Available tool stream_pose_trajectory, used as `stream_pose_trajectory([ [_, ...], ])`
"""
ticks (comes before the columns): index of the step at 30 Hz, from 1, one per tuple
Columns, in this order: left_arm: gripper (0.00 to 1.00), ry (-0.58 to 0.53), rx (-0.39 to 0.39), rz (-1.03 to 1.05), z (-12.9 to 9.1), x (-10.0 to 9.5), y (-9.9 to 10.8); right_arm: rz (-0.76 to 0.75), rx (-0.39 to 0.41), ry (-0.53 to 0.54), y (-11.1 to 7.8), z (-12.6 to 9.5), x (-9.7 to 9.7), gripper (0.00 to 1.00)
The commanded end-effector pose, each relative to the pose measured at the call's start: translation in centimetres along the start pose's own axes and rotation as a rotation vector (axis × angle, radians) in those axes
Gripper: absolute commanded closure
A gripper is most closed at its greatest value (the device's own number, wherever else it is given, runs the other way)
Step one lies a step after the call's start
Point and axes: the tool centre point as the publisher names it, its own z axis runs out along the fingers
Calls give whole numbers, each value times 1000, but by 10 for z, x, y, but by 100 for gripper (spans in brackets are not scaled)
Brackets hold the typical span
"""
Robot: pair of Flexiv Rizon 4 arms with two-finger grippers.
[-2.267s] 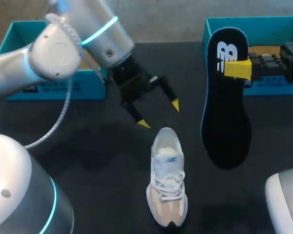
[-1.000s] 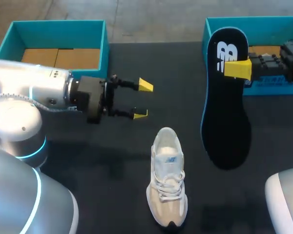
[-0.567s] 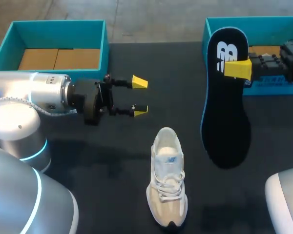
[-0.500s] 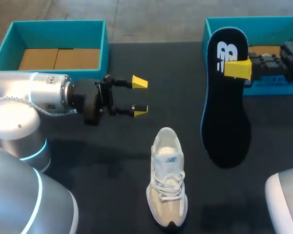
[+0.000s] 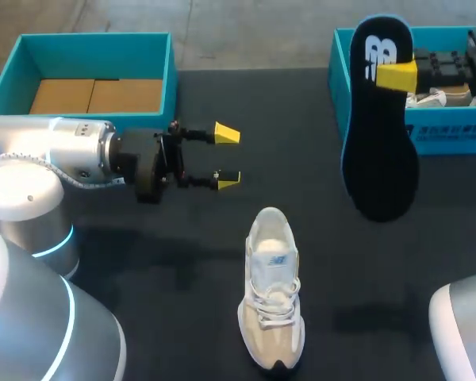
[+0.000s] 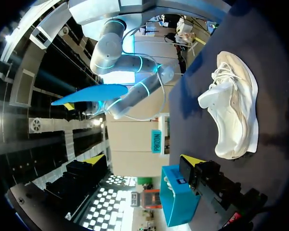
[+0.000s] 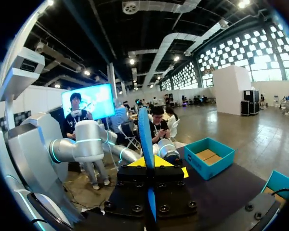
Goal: Take the shoe out of the shoebox, open the shoe tongue, remove and reinsert the insole, then place the shoe into the shoebox
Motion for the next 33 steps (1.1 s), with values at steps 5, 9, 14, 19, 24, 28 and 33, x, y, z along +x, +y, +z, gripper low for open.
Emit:
stream_pose_trajectory([
  [5, 0, 0, -3, 1, 1, 0, 0, 291, 156, 281, 35, 33, -80, 100],
  [9, 0, 0, -3, 1, 1, 0, 0, 427, 170, 294, 24, 42, -98, 100],
  [14, 0, 0, -3, 1, 1, 0, 0, 590, 207, 358, 4, 51, -116, 100],
  [19, 0, 0, -3, 1, 1, 0, 0, 715, 254, 359, -22, 60, -133, 100],
  [24, 0, 0, -3, 1, 1, 0, 0, 841, 371, 300, -50, 71, -148, 100],
  [28, 0, 0, -3, 1, 1, 0, 0, 895, 384, 232, -69, 74, -157, 100],
  [33, 0, 0, -3, 1, 1, 0, 0, 957, 358, 149, -87, 72, -165, 100],
])
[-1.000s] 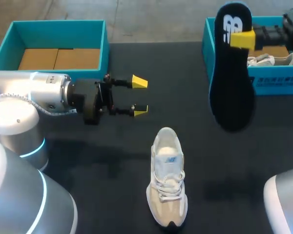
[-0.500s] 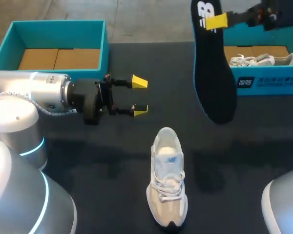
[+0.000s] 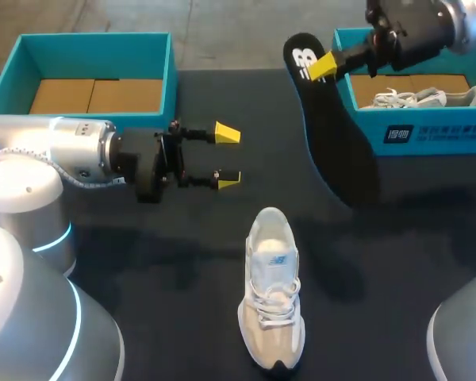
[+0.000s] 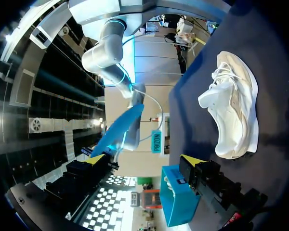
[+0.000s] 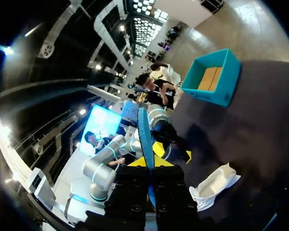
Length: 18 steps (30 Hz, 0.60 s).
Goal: Take the shoe out of the shoebox, open the shoe tongue, remove and reinsert the insole, then place the shoe into the shoebox
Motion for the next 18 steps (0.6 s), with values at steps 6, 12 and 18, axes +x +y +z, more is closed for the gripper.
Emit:
stream_pose_trajectory([
  [6, 0, -1, -3, 2, 1, 1, -1, 130, -102, -52, 2, -7, -23, 100],
  [12, 0, -1, -3, 2, 1, 1, -1, 205, -197, -53, 5, -1, -42, 100],
  [18, 0, -1, -3, 2, 1, 1, -1, 264, -250, -86, 14, 12, -57, 100],
])
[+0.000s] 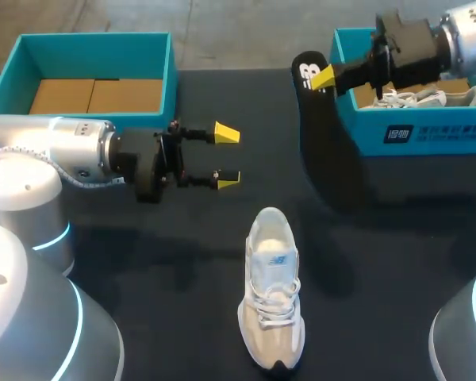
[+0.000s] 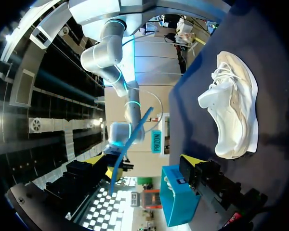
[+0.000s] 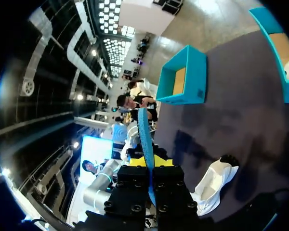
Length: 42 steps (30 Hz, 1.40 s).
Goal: Take the shoe out of the shoebox, open the shoe tongue, remove and reinsert the insole, then place the shoe into the shoebox
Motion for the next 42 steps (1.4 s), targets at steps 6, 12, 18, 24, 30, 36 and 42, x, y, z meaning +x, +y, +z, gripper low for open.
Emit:
stream_pose_trajectory([
  [6, 0, -1, -3, 1, 2, 1, -1, 30, -52, 3, 18, 30, -6, 100],
  [12, 0, -1, -3, 1, 2, 1, -1, 57, -26, 26, 32, 46, -12, 100],
  [18, 0, -1, -3, 1, 2, 1, -1, 93, -18, 28, 42, 56, -18, 100],
  [24, 0, -1, -3, 1, 2, 1, -1, 98, -19, 33, 45, 57, -19, 100],
  [30, 0, -1, -3, 1, 2, 1, -1, 98, -19, 33, 45, 57, -19, 100],
  [36, 0, -18, -4, 5, 3, 3, 6, 98, -19, 33, 45, 57, -19, 100],
  [42, 0, -32, -31, 55, 17, 1, 18, 98, -19, 33, 45, 57, -19, 100],
])
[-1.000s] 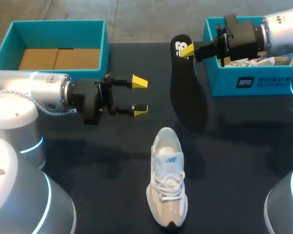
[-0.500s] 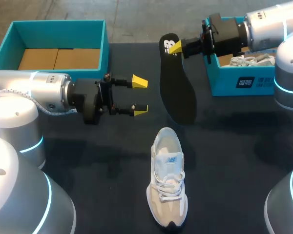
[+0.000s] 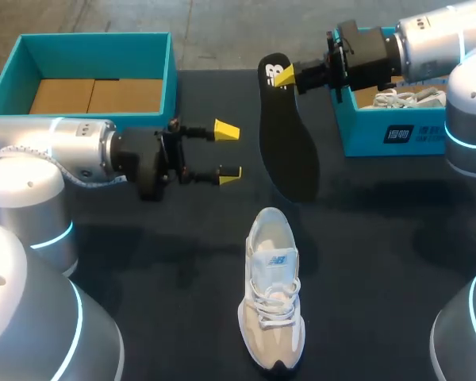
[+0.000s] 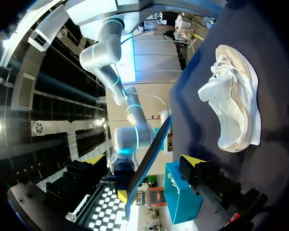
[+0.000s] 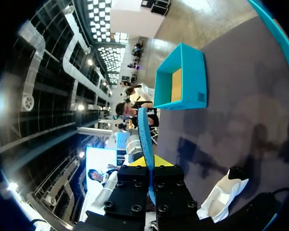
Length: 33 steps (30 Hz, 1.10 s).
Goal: Take the shoe out of the shoebox, open the shoe tongue, remove and reinsert the insole, then place the shoe into the shoebox
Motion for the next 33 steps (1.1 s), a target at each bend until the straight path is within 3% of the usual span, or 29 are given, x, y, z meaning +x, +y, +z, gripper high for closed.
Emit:
stream_pose_trajectory([
  [1, 0, -10, -19, 19, 20, 3, 9, 1, -2, -1, 0, 1, 0, 100],
  [9, 0, -10, -35, 93, 49, -3, 20, 1, -2, -1, 0, 1, 0, 100],
  [12, 25, -8, -42, 105, 53, -3, 21, 1, -2, -1, 0, 1, 0, 100],
  [15, 39, -13, -45, 110, 56, -3, 22, 1, -2, -1, 0, 1, 0, 100],
  [16, 50, -14, -46, 112, 57, -3, 22, 1, -2, -1, 0, 1, 0, 100],
  [18, 57, -19, -46, 113, 59, -2, 23, 1, -2, -1, 0, 1, 0, 100],
  [27, 67, -30, -54, 126, 65, -1, 24, 1, -2, -1, 0, 1, 0, 100],
  [33, 67, -32, -75, 140, 62, -3, 27, 1, -2, -1, 0, 1, 0, 100],
])
